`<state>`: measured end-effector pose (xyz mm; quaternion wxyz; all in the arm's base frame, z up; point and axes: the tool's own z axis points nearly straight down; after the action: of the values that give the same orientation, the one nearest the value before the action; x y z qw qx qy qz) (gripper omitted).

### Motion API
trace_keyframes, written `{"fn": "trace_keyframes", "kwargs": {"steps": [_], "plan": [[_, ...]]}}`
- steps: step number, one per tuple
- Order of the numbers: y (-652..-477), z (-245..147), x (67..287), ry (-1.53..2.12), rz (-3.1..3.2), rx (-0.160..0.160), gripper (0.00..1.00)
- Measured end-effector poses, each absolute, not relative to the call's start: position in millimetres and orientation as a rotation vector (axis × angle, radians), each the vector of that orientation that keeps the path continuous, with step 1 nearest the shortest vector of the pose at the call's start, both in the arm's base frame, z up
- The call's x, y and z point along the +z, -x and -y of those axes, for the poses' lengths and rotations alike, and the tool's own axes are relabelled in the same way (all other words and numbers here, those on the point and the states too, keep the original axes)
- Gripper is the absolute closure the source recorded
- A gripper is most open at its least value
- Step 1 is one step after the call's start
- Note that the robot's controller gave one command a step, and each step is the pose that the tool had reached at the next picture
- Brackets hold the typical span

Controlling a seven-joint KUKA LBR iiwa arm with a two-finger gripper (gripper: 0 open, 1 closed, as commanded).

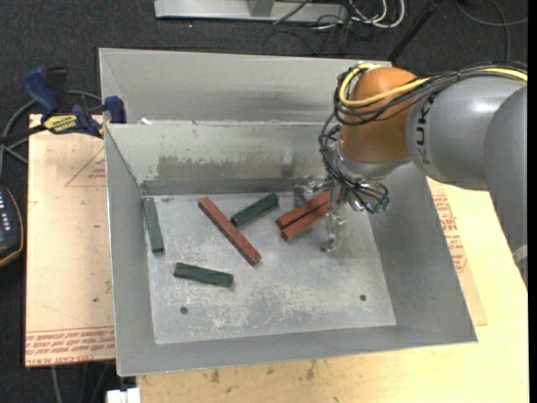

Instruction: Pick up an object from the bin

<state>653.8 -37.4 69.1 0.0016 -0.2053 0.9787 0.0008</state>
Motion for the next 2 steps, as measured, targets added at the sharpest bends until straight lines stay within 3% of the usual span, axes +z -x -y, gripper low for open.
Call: {"fn": "trace_keyframes", "kwargs": {"steps": [1, 2], "plan": [[-655.1, 38, 73, 0.643, -3.07, 0.0, 1.0], [-630.1, -10, 191, 0.638, -3.064, 0.001, 1.0]]}}
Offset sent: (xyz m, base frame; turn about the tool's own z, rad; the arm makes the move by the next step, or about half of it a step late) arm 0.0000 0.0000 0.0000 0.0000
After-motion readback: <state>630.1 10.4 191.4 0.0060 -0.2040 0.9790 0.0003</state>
